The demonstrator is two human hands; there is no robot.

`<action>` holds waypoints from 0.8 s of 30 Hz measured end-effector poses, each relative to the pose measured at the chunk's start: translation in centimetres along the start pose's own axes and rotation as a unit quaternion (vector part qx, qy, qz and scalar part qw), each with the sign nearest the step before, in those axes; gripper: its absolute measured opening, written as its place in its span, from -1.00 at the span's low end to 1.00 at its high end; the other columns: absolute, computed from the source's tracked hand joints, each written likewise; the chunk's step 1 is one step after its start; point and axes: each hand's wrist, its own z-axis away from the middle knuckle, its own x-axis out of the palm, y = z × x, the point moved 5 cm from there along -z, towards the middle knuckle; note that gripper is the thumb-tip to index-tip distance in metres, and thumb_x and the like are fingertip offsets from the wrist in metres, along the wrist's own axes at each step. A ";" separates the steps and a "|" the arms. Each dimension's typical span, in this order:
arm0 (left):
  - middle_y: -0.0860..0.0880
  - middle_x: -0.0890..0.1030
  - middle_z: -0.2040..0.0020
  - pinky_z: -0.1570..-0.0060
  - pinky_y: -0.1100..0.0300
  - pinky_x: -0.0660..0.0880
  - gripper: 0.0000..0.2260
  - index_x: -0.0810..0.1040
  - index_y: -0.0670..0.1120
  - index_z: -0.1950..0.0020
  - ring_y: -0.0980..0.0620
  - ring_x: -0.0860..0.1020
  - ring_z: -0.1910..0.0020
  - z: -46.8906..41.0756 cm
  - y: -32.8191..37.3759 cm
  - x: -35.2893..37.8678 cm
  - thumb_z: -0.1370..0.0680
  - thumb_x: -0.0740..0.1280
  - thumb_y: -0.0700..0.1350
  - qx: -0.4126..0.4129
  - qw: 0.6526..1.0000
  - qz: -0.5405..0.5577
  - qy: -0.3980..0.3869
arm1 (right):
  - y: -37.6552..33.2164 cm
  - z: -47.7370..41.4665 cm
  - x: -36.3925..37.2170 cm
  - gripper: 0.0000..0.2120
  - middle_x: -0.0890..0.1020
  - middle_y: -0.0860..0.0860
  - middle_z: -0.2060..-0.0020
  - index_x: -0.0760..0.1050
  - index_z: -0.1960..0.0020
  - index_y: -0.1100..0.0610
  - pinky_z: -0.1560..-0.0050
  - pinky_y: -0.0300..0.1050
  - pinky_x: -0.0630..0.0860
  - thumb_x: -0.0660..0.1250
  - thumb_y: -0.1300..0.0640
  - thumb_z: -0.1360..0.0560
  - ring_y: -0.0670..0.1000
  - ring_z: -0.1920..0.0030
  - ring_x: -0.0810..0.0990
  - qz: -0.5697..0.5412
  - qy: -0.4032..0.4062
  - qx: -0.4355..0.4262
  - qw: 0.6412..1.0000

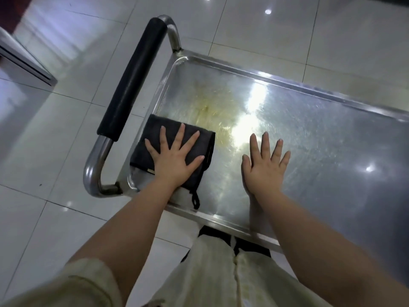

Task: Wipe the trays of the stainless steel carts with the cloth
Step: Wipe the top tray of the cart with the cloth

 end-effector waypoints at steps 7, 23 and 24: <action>0.13 -0.23 -0.60 -0.29 -0.53 -0.26 -0.35 -0.27 0.41 -0.48 -0.28 -0.27 -0.53 -12.7 3.3 -3.1 -0.41 -0.30 0.53 0.045 0.999 -0.016 -0.024 | -0.1 0.1 -0.1 -0.43 -0.18 -0.02 -0.58 -0.23 -0.58 -0.13 -0.49 0.33 -0.18 -0.27 -0.22 -0.61 0.19 -0.54 -0.32 0.010 0.007 -0.004 1.000; 0.09 -0.14 -0.61 -0.30 -0.53 -0.25 -0.35 -0.21 0.37 -0.52 -0.25 -0.30 -0.53 1.3 2.1 0.7 -0.47 -0.17 0.51 -0.017 1.000 0.012 -0.020 | 0.1 -0.1 0.0 -0.43 -0.17 -0.03 -0.58 -0.20 -0.59 -0.13 -0.48 0.35 -0.17 -0.18 -0.20 -0.62 0.19 -0.55 -0.30 0.004 0.002 -0.011 1.000; 0.09 -0.16 -0.61 -0.29 -0.53 -0.27 -0.35 -0.24 0.38 -0.51 -0.25 -0.32 -0.53 -0.9 2.3 0.1 -0.46 -0.19 0.52 -0.018 1.000 0.009 -0.018 | 0.1 -0.1 0.1 -0.43 -0.16 -0.03 -0.58 -0.20 -0.59 -0.13 -0.48 0.35 -0.16 -0.17 -0.20 -0.62 0.20 -0.55 -0.30 0.005 0.002 -0.009 1.000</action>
